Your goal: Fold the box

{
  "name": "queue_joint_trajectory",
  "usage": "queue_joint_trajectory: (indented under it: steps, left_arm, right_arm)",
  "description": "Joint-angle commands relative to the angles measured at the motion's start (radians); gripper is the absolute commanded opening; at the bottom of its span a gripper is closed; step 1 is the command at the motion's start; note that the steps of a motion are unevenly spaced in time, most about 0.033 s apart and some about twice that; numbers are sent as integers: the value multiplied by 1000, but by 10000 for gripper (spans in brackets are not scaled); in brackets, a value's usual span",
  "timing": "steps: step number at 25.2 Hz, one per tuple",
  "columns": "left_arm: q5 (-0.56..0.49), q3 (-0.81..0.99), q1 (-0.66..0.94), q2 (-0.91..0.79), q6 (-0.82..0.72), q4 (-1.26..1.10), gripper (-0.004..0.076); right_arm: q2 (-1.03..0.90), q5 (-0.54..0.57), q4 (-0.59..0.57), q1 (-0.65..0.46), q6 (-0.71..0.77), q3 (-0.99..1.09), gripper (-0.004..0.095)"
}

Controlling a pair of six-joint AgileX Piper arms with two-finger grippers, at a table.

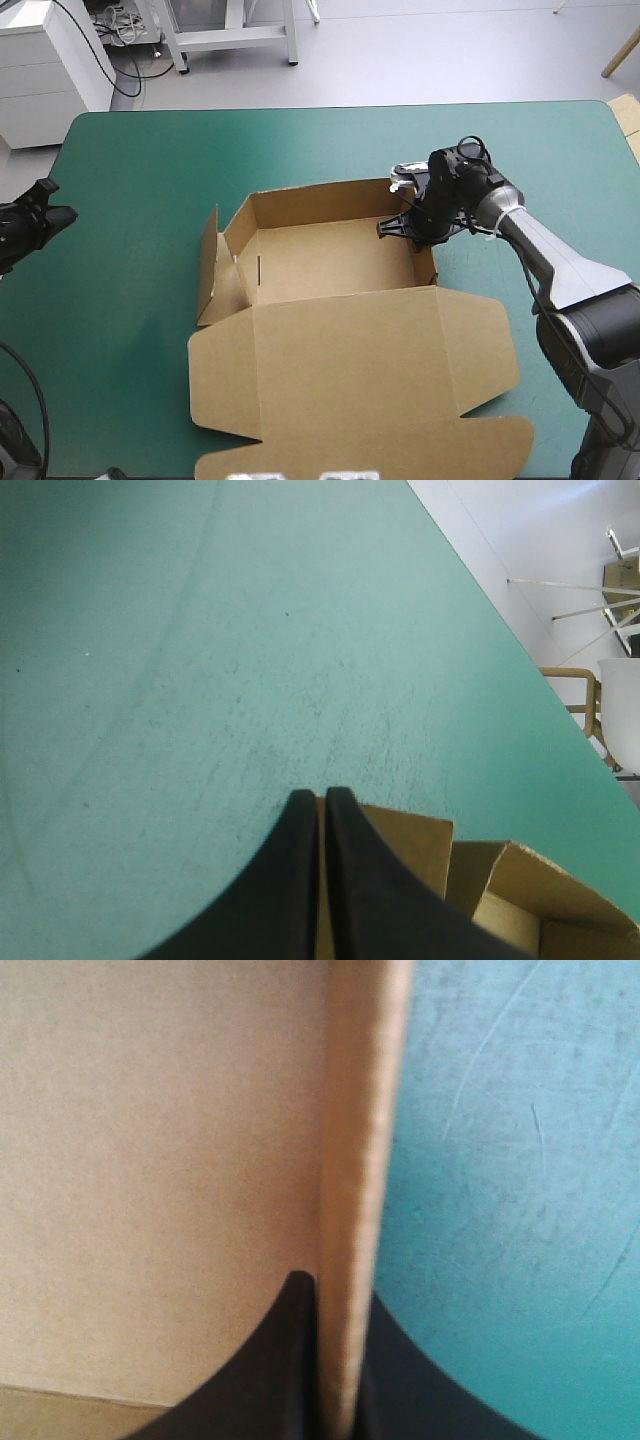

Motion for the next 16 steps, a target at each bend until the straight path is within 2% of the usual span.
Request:
queue_joint_trajectory:
  steps: [1,2,5,9,13,16]
  left_arm:
    - [-1,-24,1,-37,82,-61,7]
    - [12,-24,1,-37,135,-61,7]
    - [28,-24,1,-37,149,-61,8]
    - [28,-24,1,-37,185,-63,37]
    - [47,-24,1,-37,289,-64,185]
    - [47,-24,1,-37,315,-68,396]
  right_arm:
    - [-56,-23,-4,-2,-65,-32,-2]
    - [-73,-28,-4,-2,-79,-34,-2]
    - [-134,-70,-4,-4,-119,-75,-3]
    - [-182,-36,-4,-4,-176,-156,-22]
    - [-214,22,3,-4,-180,-238,-20]
    - [-232,20,27,-4,-180,-283,-21]
